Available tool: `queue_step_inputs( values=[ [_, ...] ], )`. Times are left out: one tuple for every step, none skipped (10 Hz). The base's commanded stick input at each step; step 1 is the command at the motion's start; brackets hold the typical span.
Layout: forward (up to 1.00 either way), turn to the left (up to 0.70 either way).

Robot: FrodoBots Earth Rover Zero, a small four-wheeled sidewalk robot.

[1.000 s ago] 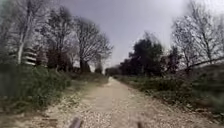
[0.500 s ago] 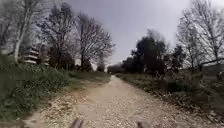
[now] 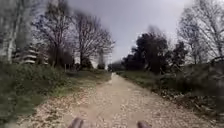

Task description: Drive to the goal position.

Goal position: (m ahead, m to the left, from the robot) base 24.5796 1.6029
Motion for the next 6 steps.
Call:
queue_step_inputs(
  values=[
    [0.7,0.0],
    [0.7,0.0],
    [0.7,0.0],
    [0.7,0.0],
    [0.7,0.0],
    [0.7,0.0]
  ],
)
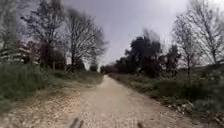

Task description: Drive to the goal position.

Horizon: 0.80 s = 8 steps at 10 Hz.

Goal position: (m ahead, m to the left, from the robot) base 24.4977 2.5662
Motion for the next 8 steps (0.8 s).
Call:
queue_step_inputs(
  values=[
    [0.7,0.0],
    [0.7,0.0],
    [0.7,0.0],
    [0.7,0.0],
    [0.7,0.0],
    [0.7,0.03],
    [0.7,0.26],
    [0.7,0.28]
  ],
)
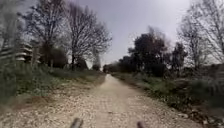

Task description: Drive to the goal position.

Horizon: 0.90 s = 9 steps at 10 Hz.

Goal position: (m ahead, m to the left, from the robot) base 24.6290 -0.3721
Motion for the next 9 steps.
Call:
queue_step_inputs(
  values=[
    [0.7,0.15],
    [0.7,0.02],
    [0.7,0.0],
    [0.7,0.0],
    [0.7,0.0],
    [0.7,0.0],
    [0.7,0.0],
    [0.7,0.0],
    [0.7,0.0]
  ],
)
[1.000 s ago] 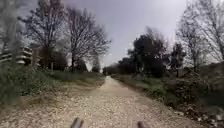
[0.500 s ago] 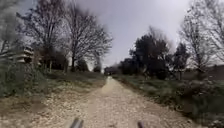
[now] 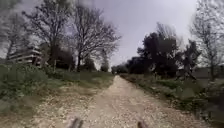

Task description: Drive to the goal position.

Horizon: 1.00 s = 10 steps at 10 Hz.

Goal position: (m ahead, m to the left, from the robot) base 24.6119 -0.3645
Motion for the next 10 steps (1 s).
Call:
queue_step_inputs(
  values=[
    [0.7,-0.02],
    [0.7,-0.06],
    [0.7,-0.33],
    [0.7,-0.35],
    [0.7,-0.28],
    [0.7,0.0],
    [0.7,0.0],
    [0.7,0.0],
    [0.7,0.0],
    [0.7,0.0]
  ],
)
